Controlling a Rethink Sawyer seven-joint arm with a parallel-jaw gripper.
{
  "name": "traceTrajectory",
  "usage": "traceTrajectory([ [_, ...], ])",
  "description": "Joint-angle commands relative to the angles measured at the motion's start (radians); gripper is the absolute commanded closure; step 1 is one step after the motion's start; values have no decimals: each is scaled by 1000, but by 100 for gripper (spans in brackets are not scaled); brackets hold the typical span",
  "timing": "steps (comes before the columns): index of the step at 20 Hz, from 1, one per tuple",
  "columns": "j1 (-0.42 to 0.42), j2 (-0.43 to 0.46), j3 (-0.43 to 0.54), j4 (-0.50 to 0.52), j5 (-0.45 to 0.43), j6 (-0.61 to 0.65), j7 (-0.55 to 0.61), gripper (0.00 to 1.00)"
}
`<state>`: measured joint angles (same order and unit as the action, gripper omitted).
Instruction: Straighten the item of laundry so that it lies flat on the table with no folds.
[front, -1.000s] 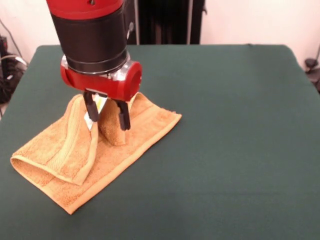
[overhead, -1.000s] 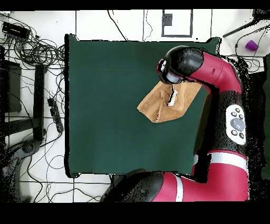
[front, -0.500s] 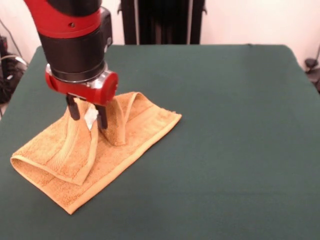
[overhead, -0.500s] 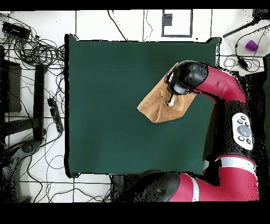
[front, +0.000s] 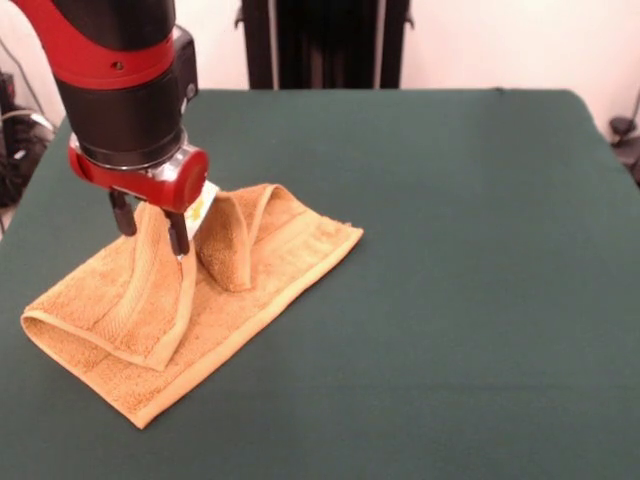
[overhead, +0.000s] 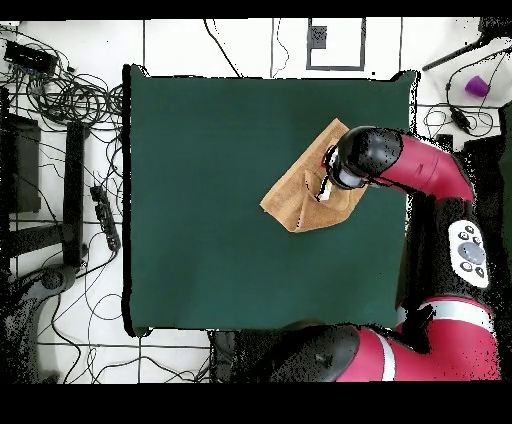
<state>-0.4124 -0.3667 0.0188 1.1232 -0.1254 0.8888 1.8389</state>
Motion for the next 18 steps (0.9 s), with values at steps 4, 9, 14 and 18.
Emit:
traceTrajectory([
  [4,66,111,134,83,15,-21,19,0],
  [9,92,95,132,62,55,24,74,0],
  [14,97,96,126,93,59,-33,83,0],
  [18,72,79,150,169,42,-161,48,0],
])
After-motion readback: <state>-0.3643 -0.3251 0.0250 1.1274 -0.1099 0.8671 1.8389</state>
